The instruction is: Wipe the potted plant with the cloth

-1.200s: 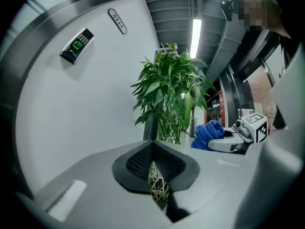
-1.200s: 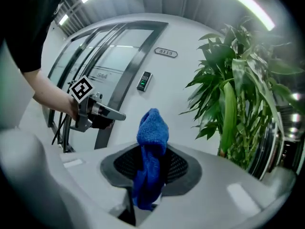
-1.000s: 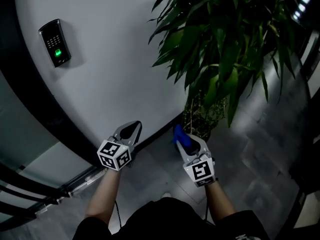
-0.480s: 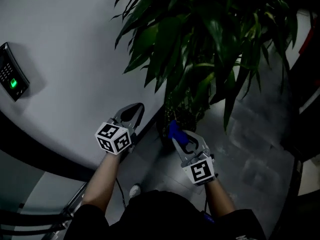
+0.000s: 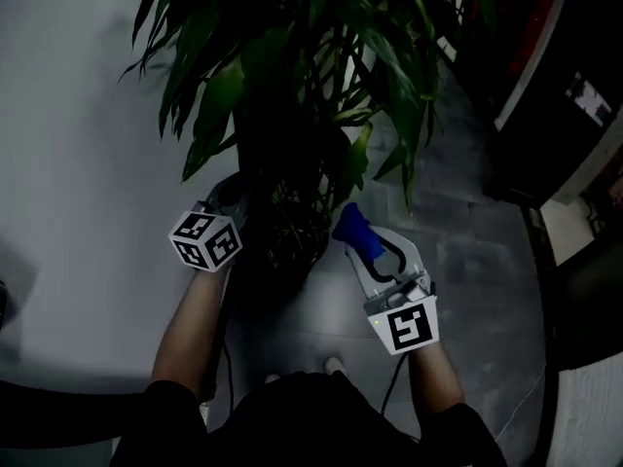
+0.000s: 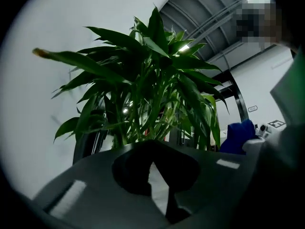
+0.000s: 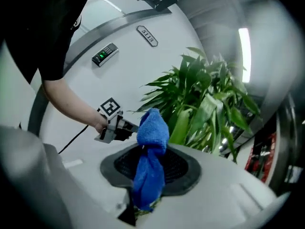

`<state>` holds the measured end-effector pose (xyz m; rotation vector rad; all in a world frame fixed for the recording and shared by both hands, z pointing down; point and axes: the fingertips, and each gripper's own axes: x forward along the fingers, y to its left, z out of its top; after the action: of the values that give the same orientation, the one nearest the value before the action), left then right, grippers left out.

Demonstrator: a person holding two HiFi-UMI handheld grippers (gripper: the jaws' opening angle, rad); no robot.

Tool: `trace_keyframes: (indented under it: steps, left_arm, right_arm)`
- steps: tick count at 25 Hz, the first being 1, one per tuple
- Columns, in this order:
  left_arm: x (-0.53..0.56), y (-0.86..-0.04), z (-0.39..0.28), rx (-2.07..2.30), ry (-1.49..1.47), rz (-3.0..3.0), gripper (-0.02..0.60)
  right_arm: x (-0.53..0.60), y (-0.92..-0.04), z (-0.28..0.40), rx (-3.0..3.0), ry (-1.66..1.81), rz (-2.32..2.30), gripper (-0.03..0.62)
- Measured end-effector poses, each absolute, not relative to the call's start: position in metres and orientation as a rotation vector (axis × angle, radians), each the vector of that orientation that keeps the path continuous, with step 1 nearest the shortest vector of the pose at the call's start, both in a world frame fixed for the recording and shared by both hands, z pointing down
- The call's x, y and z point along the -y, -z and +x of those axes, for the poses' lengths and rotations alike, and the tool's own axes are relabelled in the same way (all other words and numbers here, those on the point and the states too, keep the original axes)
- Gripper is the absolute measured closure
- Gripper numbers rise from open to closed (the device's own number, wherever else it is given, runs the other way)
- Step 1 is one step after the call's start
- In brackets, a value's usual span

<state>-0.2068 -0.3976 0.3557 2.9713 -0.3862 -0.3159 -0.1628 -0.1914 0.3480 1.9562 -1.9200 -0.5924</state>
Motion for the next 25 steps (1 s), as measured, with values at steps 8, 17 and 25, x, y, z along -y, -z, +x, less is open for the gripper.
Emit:
trace_keyframes:
  steps: [8, 17, 25]
  left_arm:
    - [0.403, -0.290, -0.202, 0.266, 0.431, 2.986, 0.575]
    - [0.391, -0.248, -0.196, 0.112, 0.486, 3.008, 0.575]
    - [0.375, -0.235, -0.193, 0.036, 0.488, 3.110, 0.575]
  right_arm:
    - [0.215, -0.196, -0.203, 1.688, 1.008, 2.038, 0.487]
    - [0.301, -0.121, -0.226, 1.420, 1.174, 1.895, 0.487]
    - [0.340, -0.166, -0.226, 1.373, 1.102, 1.664, 0.487]
